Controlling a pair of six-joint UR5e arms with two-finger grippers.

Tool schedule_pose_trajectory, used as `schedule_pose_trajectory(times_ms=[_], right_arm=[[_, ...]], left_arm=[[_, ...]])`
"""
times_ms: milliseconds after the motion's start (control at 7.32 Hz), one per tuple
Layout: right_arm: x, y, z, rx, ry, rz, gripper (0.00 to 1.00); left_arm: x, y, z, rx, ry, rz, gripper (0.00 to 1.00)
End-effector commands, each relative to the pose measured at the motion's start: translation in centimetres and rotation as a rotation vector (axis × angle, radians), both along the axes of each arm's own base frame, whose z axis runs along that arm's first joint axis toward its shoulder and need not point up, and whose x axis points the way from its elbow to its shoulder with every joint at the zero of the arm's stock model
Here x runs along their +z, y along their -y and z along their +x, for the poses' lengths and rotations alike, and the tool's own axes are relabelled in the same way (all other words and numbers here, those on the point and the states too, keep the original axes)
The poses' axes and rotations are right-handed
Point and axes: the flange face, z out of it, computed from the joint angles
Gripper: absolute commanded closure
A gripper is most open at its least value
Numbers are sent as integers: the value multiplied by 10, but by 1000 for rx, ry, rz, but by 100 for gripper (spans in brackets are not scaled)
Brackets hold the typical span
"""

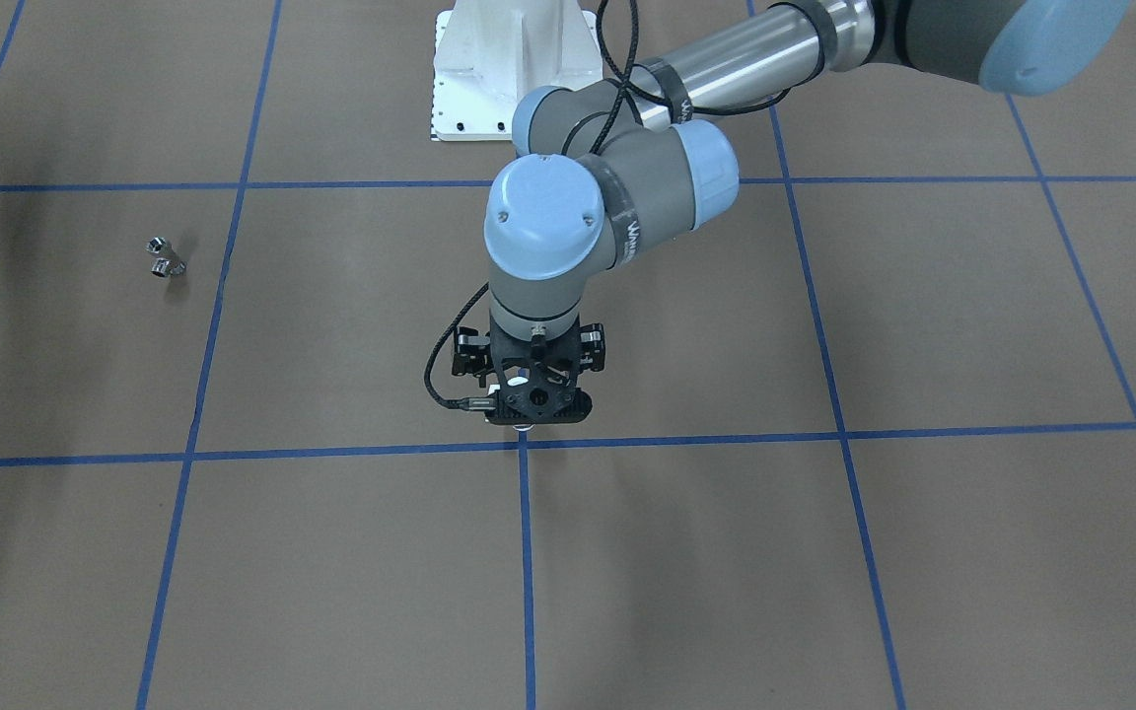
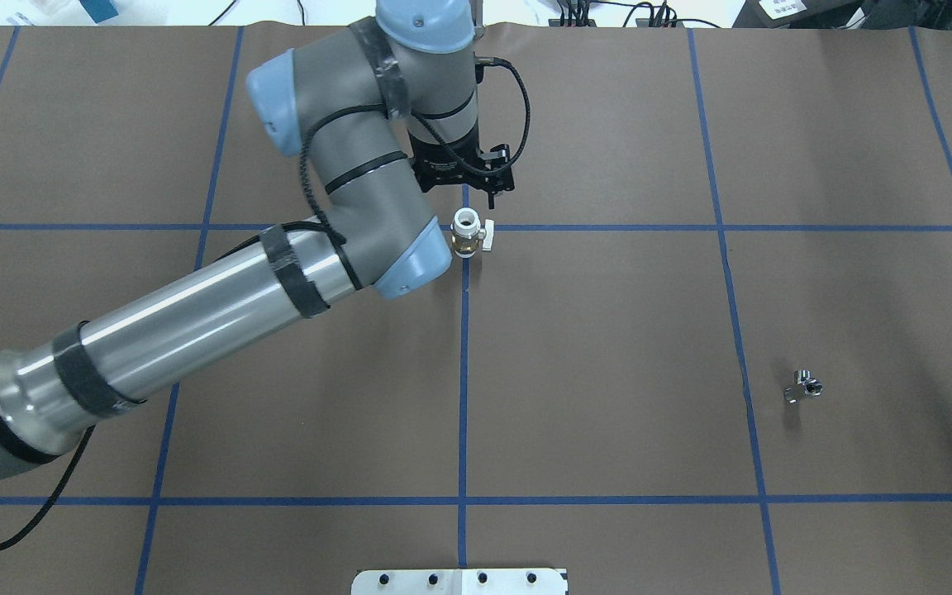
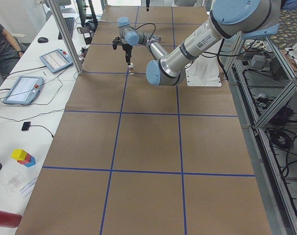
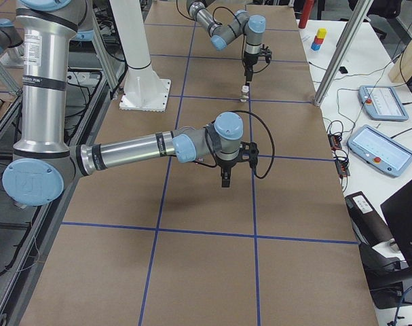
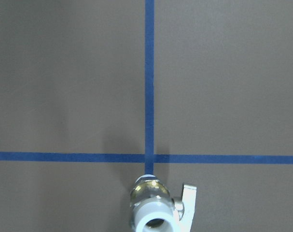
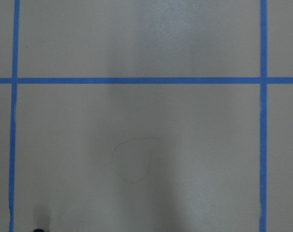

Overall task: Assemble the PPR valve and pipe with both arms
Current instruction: 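Withdraw the left gripper while the right gripper moves toward the chrome valve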

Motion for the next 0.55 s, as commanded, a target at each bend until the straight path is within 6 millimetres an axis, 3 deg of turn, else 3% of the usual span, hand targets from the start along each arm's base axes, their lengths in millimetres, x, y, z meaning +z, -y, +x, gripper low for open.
schedule_pose_trajectory(times_ms=[0, 137, 273, 410], right_arm=[[-10, -23, -69, 26, 34, -26, 0], [-6, -40, -95, 25, 24, -28, 0], [4, -66, -110, 24, 14, -10, 1], [-9, -81, -137, 48, 33, -62, 1]], left_arm=[[49, -58, -91, -14, -60, 35, 0], [64, -75, -125, -30, -75, 48, 0], [68, -83, -142, -39, -70, 44, 0], [67, -82, -144, -43, -63, 39, 0]])
